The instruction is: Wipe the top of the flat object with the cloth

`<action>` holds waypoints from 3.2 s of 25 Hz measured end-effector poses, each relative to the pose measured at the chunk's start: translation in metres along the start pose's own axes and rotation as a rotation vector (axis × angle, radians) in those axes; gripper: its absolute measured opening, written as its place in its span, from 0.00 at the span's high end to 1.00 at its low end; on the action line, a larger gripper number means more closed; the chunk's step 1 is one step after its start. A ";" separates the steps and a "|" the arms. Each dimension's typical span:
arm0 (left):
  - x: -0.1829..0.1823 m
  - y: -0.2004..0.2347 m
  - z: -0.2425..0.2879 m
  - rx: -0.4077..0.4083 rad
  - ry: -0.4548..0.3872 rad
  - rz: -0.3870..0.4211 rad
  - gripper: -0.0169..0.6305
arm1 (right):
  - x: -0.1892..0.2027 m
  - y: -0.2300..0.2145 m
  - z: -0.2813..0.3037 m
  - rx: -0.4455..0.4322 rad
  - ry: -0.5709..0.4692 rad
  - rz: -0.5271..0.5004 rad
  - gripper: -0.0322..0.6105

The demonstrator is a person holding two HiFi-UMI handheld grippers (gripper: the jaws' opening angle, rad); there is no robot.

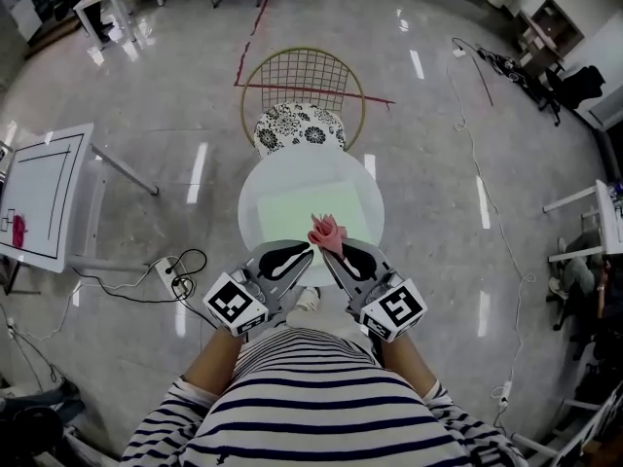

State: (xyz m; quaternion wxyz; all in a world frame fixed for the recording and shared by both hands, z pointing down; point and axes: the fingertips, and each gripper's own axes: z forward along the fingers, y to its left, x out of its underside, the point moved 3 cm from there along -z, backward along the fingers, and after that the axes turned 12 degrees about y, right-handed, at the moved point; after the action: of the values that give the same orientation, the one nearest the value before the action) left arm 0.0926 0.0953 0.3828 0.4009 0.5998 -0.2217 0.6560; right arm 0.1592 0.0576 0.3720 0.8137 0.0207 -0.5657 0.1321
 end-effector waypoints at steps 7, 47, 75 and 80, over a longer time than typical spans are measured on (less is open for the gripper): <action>-0.021 0.039 0.027 -0.020 0.002 0.021 0.91 | -0.019 -0.053 0.012 0.029 -0.036 -0.002 0.88; 0.071 0.189 0.049 0.389 0.369 0.324 0.34 | 0.050 -0.151 0.082 0.581 0.168 0.227 0.88; 0.237 0.217 0.048 0.407 0.844 0.325 0.17 | 0.210 -0.262 0.140 0.712 0.753 0.484 0.88; 0.240 0.218 0.045 0.413 0.859 0.343 0.17 | 0.218 -0.258 0.149 0.701 0.768 0.504 0.88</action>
State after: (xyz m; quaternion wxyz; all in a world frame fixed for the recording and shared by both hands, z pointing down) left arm -0.0425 -0.0032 0.6639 0.2154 0.2973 0.0023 0.9302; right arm 0.1549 -0.1769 0.6577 0.8485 0.1042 -0.1398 0.4997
